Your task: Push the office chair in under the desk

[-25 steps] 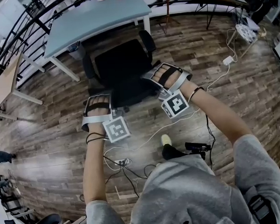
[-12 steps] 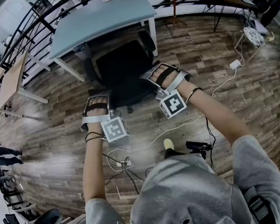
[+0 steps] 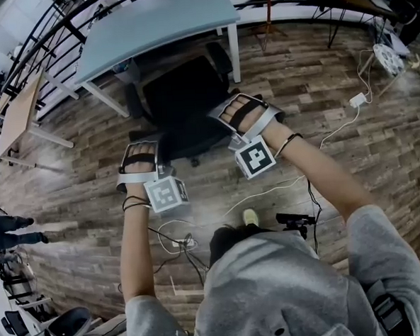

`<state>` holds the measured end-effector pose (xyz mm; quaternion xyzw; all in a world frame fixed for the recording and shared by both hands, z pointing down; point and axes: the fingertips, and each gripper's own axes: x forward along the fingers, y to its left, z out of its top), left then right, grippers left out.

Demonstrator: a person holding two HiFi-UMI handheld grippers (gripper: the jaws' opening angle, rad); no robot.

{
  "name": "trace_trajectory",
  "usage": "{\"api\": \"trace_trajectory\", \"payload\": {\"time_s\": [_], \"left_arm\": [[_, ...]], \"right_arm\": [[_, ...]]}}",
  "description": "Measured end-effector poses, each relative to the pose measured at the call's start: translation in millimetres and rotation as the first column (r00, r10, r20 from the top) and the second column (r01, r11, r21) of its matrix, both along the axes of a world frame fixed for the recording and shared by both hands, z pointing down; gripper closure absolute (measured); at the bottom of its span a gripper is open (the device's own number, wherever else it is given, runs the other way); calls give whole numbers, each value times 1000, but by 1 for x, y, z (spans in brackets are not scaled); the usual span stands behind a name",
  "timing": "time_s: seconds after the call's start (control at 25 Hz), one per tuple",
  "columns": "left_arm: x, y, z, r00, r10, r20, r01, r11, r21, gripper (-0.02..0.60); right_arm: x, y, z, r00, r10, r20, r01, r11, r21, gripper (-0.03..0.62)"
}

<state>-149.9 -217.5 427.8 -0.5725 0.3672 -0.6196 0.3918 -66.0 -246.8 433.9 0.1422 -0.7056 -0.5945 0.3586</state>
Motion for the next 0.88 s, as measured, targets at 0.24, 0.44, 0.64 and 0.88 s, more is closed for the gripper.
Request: {"api": "trace_trajectory", "payload": {"time_s": [0.24, 0.44, 0.64, 0.88], "left_arm": [[-12, -7, -1, 1000, 13, -12, -13, 1000, -1, 557], [-19, -18, -3, 999, 33, -23, -33, 999, 11, 555], [-24, -25, -2, 997, 70, -29, -69, 997, 28, 555], [-49, -44, -5, 995, 99, -30, -98, 995, 35, 555]], "right_arm": [[-13, -6, -2, 1000, 8, -5, -8, 1000, -11, 565], [-20, -15, -1, 1000, 17, -15, -17, 999, -32, 565], [-27, -20, 3, 998, 43, -41, -45, 997, -62, 565], [-49, -36, 4, 995, 76, -67, -82, 993, -83, 565]]}}
